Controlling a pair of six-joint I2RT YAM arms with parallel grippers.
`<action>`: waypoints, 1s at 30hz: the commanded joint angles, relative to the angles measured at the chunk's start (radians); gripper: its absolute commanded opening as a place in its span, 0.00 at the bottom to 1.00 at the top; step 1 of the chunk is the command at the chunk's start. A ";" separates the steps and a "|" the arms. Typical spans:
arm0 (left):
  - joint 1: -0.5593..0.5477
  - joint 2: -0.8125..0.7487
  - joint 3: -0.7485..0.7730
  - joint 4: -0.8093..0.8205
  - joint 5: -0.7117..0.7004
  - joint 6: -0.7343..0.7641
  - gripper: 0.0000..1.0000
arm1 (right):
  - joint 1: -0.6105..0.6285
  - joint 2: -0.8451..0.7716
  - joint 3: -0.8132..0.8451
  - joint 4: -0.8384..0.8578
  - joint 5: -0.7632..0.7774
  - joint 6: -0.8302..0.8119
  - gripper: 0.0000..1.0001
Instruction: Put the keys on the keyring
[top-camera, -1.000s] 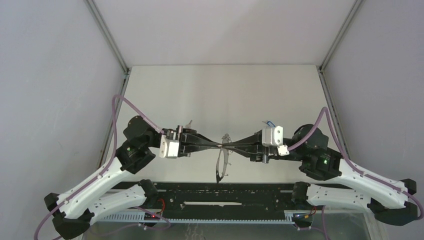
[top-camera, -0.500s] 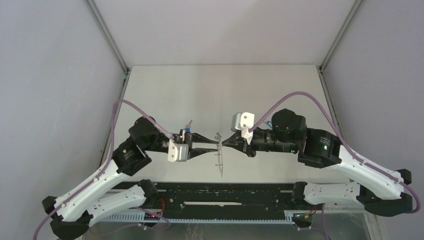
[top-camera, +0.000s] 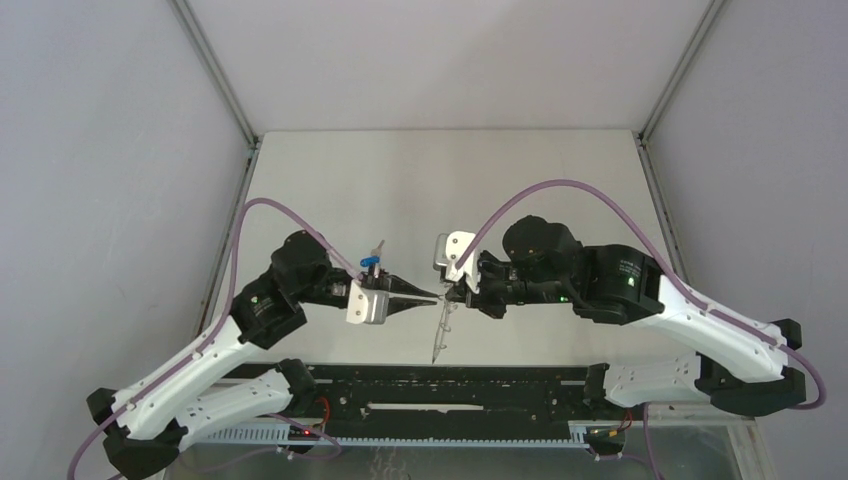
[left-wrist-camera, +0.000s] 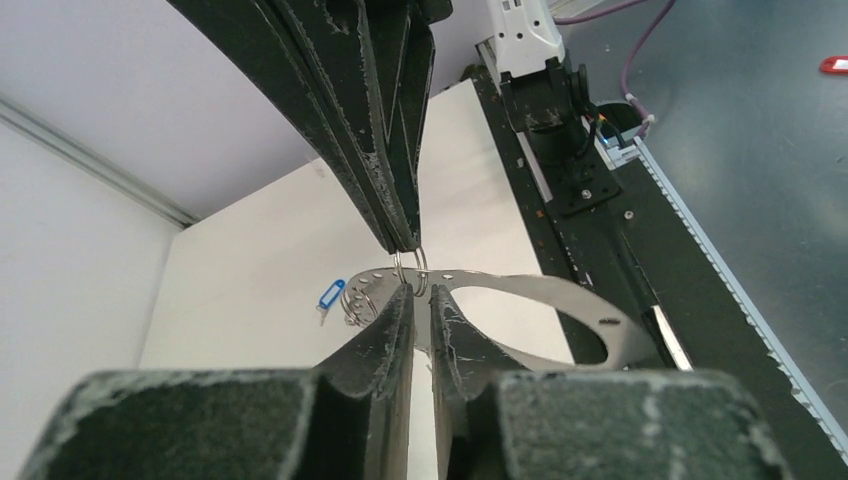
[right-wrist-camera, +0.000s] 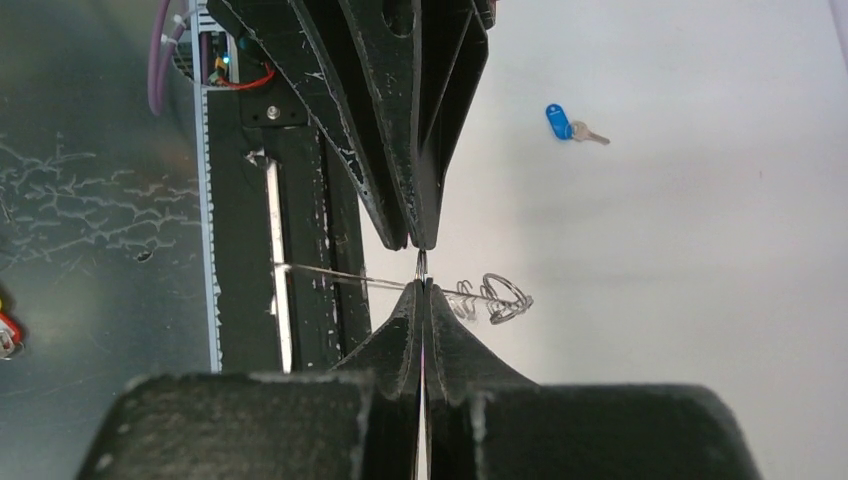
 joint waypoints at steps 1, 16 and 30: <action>-0.006 0.010 0.022 -0.034 0.016 0.017 0.16 | 0.025 0.022 0.062 -0.002 0.034 -0.021 0.00; -0.007 0.033 0.022 -0.042 0.023 0.015 0.21 | 0.079 0.089 0.116 -0.018 0.035 -0.056 0.00; -0.006 0.015 0.025 -0.092 0.106 0.087 0.00 | 0.080 0.039 0.065 0.082 0.026 -0.055 0.03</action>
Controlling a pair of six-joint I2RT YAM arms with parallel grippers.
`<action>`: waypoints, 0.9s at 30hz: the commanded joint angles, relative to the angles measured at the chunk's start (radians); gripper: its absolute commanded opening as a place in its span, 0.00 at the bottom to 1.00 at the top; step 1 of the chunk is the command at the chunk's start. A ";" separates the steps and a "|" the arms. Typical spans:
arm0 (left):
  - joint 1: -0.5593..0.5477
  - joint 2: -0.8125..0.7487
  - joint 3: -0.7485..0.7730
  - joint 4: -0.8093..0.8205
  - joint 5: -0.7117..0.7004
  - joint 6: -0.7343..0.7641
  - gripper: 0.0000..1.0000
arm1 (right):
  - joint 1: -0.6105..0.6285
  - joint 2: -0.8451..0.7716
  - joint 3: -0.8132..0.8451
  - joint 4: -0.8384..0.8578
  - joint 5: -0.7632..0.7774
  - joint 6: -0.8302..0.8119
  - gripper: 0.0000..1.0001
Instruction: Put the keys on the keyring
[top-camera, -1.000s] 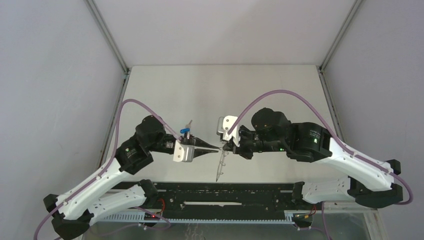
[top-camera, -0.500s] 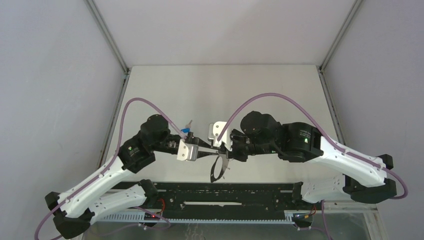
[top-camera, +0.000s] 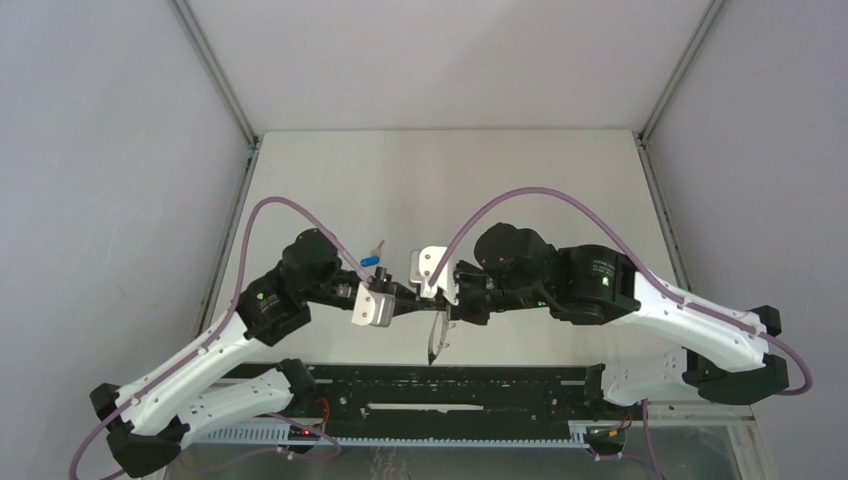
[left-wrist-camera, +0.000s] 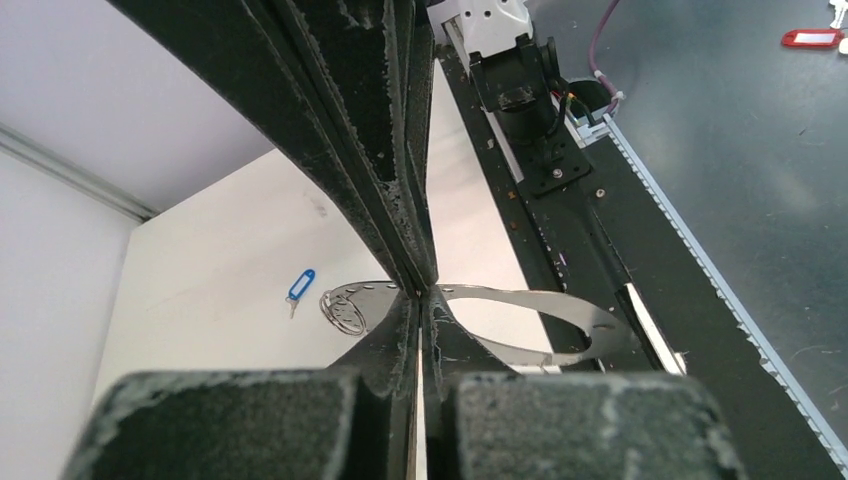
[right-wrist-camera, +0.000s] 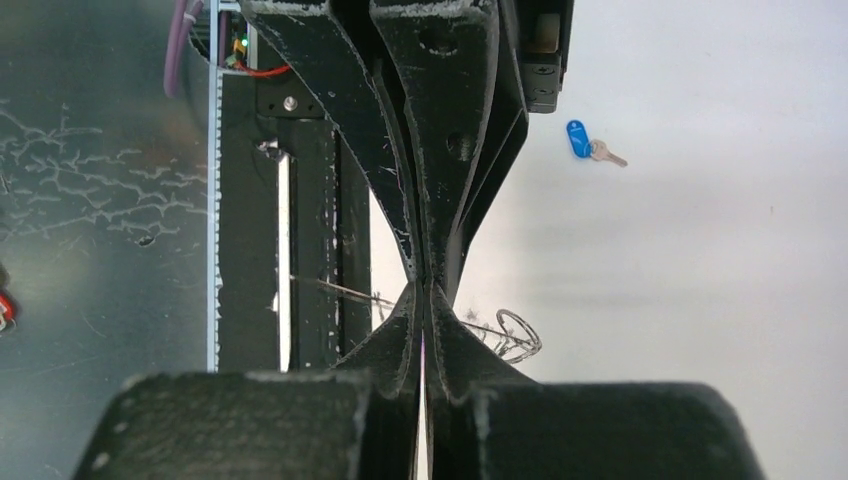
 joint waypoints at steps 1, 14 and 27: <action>-0.005 -0.019 0.025 -0.009 0.086 0.056 0.00 | 0.000 -0.123 -0.063 0.171 -0.012 -0.021 0.09; -0.009 -0.043 0.035 0.120 0.167 0.110 0.00 | -0.067 -0.444 -0.413 0.500 -0.132 -0.024 0.41; -0.012 -0.031 0.032 0.397 0.092 -0.252 0.00 | -0.067 -0.469 -0.485 0.600 -0.158 -0.043 0.38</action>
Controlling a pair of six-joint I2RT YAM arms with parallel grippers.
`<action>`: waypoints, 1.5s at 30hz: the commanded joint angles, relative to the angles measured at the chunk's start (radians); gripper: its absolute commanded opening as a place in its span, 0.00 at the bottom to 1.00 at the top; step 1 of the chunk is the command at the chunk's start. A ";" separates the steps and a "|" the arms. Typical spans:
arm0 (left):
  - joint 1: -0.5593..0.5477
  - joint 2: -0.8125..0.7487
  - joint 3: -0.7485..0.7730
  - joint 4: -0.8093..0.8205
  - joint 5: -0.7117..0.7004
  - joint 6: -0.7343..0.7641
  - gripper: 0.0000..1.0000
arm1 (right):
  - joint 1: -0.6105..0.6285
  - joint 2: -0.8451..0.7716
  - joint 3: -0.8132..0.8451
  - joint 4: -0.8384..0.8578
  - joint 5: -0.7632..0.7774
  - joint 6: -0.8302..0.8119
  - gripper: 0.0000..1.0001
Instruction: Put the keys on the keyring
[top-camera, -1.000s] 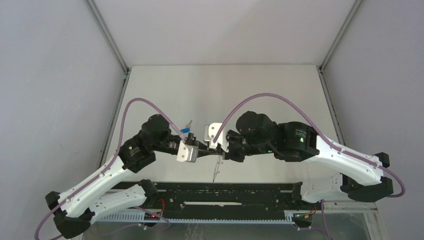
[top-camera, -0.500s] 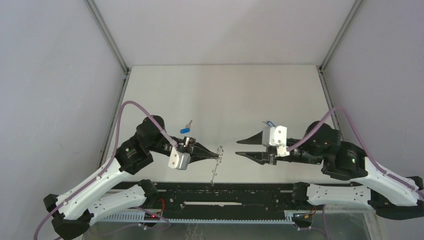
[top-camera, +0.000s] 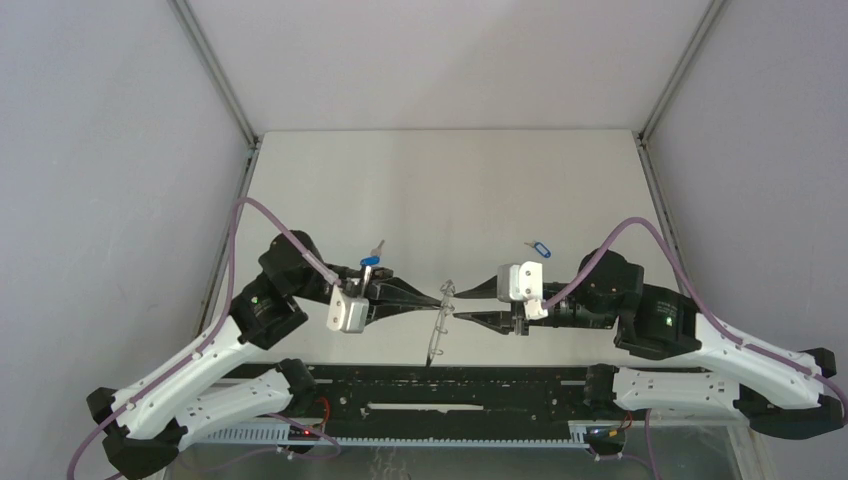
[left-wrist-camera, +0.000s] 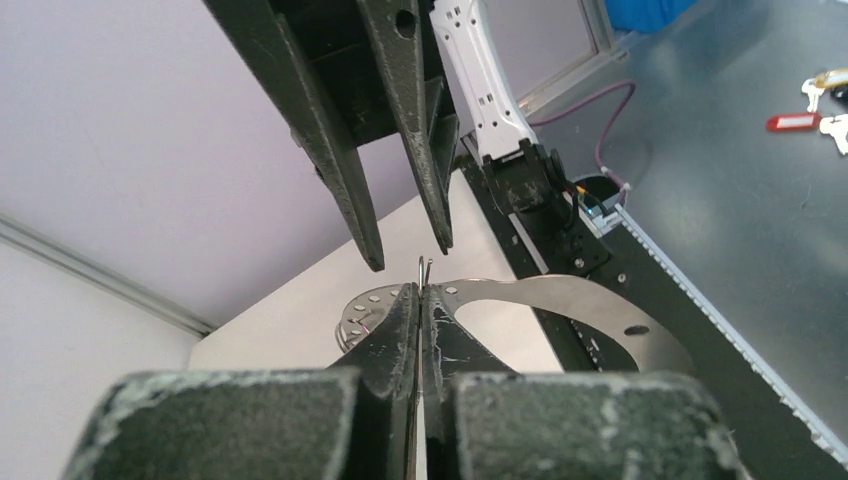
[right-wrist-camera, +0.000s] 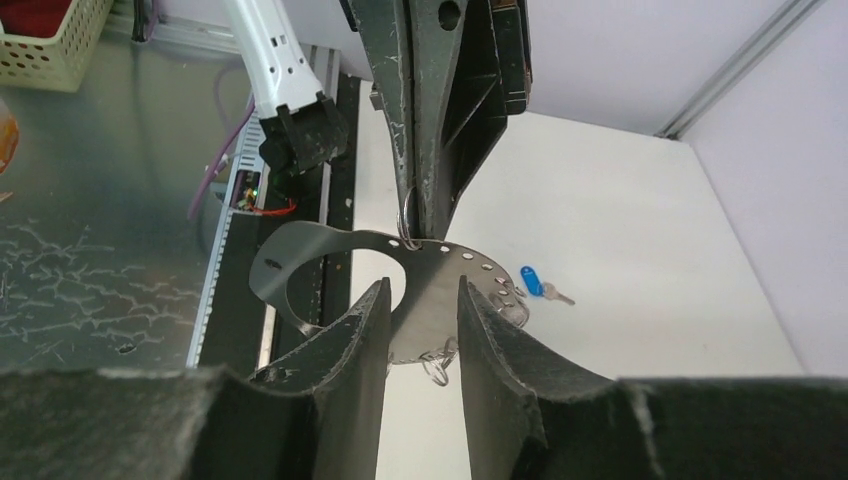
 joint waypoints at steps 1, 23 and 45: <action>-0.006 0.003 0.032 0.186 -0.037 -0.228 0.00 | -0.006 -0.031 -0.005 0.099 -0.016 -0.013 0.38; -0.005 -0.003 -0.015 0.267 -0.114 -0.422 0.00 | -0.006 0.008 -0.005 0.204 -0.014 0.008 0.33; -0.005 -0.011 -0.026 0.258 -0.072 -0.385 0.00 | -0.018 0.025 -0.004 0.239 -0.006 0.031 0.20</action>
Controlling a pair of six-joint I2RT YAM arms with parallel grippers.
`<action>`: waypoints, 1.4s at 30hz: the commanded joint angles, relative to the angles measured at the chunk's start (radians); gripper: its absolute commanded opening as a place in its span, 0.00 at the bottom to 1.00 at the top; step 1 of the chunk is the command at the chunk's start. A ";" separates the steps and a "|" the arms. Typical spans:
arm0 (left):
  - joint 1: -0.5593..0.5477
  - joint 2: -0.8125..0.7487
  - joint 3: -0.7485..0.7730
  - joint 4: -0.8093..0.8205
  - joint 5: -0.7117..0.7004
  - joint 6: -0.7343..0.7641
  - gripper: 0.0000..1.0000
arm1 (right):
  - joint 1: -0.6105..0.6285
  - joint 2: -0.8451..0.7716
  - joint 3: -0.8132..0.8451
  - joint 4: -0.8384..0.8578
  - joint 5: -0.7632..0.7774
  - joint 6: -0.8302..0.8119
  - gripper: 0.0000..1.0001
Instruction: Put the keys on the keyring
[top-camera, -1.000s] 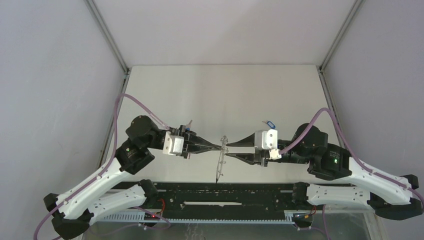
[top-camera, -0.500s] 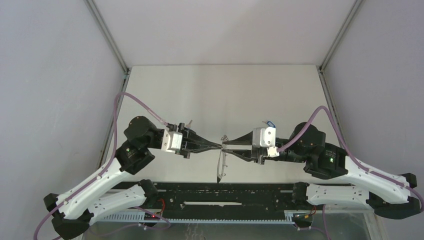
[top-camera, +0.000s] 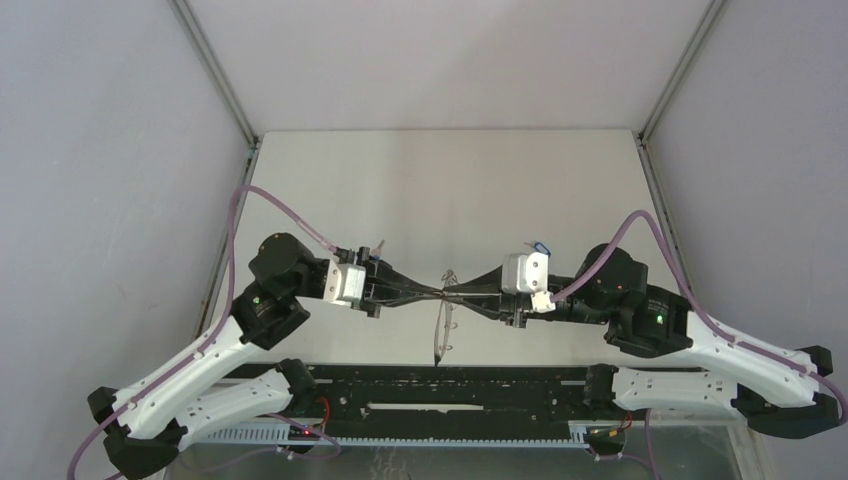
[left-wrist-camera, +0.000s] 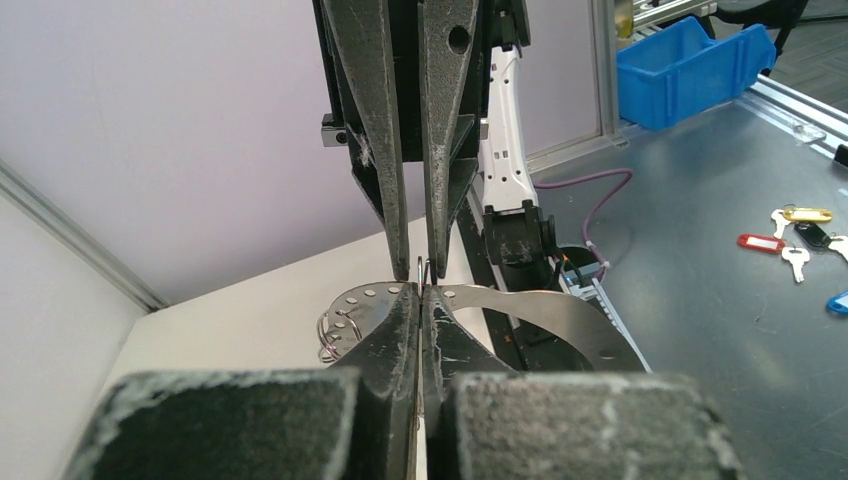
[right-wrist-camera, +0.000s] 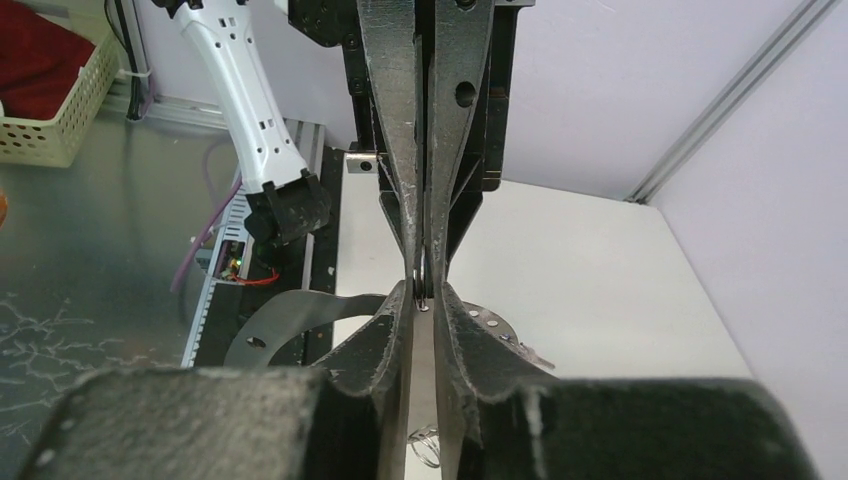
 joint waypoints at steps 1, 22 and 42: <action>-0.005 -0.009 -0.012 0.051 0.028 0.004 0.00 | -0.011 0.005 0.004 0.058 0.006 0.017 0.18; -0.002 -0.024 -0.008 -0.223 -0.023 0.202 0.36 | -0.017 0.034 0.113 -0.173 0.063 0.018 0.00; 0.001 0.011 0.012 -0.216 -0.009 0.126 0.25 | -0.028 0.141 0.266 -0.389 0.032 0.041 0.00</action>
